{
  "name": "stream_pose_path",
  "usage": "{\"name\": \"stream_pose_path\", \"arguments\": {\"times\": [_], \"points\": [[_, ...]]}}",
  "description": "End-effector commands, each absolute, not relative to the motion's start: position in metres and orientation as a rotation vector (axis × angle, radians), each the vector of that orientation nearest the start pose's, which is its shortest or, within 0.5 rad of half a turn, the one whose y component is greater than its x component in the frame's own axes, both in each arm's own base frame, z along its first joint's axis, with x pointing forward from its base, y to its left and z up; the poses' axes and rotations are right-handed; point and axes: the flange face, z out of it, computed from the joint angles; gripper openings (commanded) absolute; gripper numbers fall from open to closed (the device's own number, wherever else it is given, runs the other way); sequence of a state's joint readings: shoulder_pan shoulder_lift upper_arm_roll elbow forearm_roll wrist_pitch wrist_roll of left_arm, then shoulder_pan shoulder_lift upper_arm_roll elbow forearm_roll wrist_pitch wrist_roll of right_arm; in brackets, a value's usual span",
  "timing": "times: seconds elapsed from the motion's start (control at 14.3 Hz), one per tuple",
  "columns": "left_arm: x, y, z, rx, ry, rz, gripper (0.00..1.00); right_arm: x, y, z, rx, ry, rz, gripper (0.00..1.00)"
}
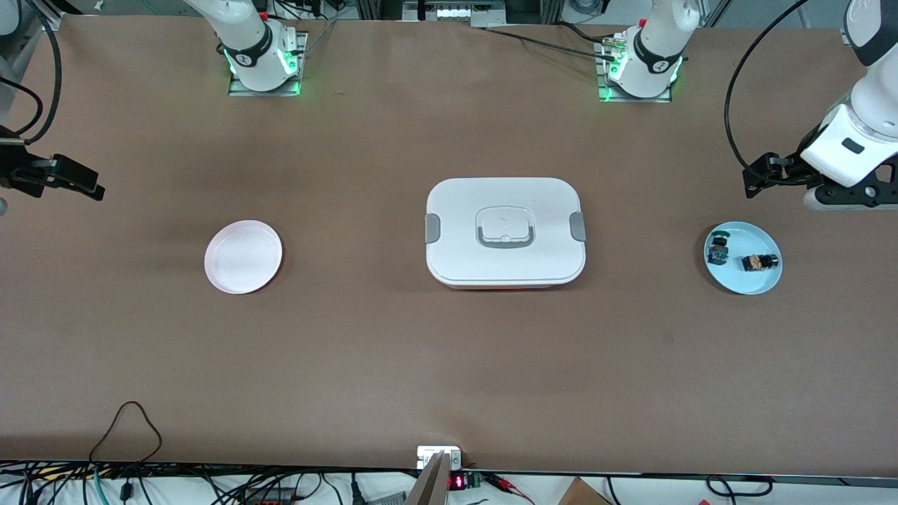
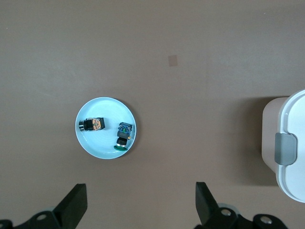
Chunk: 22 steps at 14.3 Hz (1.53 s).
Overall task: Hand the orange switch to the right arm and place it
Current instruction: 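Move the left gripper toward the light-blue plate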
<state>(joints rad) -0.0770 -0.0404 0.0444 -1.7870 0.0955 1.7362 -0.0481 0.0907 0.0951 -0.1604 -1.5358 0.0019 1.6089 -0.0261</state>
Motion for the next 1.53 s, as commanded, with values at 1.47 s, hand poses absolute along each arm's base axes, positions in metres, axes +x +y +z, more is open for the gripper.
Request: {"name": "stream_pose_path", "arguments": {"times": [1.47], "points": [[0.562, -0.003, 0.543, -3.098, -0.018, 0.146, 1.00, 0.581, -0.035, 0.599, -3.140, 0.050, 0.034, 1.00]]}}
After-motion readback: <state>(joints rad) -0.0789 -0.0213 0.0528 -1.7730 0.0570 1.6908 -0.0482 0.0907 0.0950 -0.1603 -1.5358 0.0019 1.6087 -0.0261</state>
